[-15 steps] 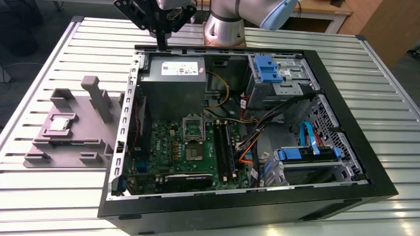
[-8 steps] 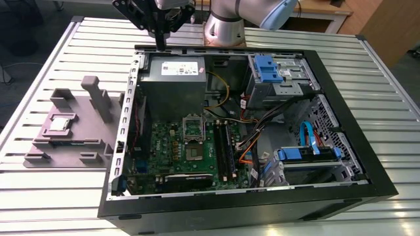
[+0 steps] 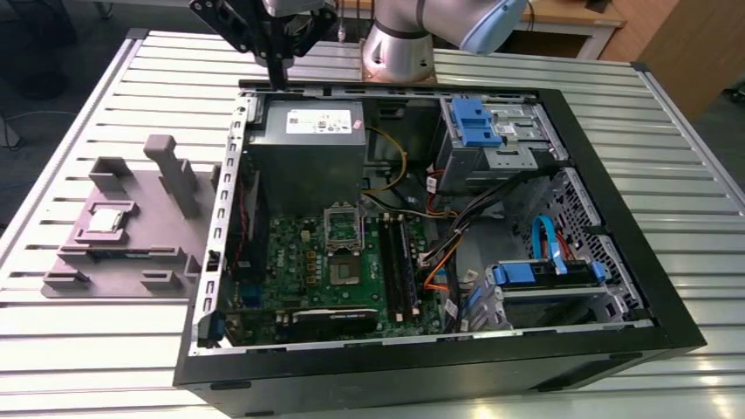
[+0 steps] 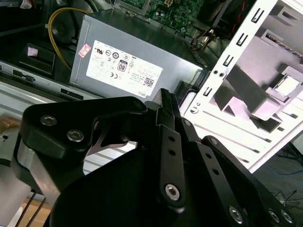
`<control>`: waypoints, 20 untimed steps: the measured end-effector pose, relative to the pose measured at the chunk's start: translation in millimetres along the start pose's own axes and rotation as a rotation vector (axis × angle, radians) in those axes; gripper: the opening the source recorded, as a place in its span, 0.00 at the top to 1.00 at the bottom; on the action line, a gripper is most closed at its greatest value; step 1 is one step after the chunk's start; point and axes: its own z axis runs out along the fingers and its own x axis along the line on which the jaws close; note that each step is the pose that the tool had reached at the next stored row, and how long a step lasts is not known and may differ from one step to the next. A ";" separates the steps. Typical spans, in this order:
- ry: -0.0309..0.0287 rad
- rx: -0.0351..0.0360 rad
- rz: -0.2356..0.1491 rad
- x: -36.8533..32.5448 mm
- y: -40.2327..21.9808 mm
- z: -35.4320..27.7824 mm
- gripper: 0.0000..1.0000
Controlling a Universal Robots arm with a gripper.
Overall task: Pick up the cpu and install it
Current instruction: 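Reach for the cpu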
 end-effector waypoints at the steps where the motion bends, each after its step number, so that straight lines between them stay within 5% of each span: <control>1: -0.0002 0.0000 0.000 1.1 -0.1 0.0 0.89; 8: -0.0019 -0.0002 0.000 8.5 -0.6 -0.1 0.89; 20: -0.0019 -0.0001 0.000 11.5 -0.8 -0.3 0.89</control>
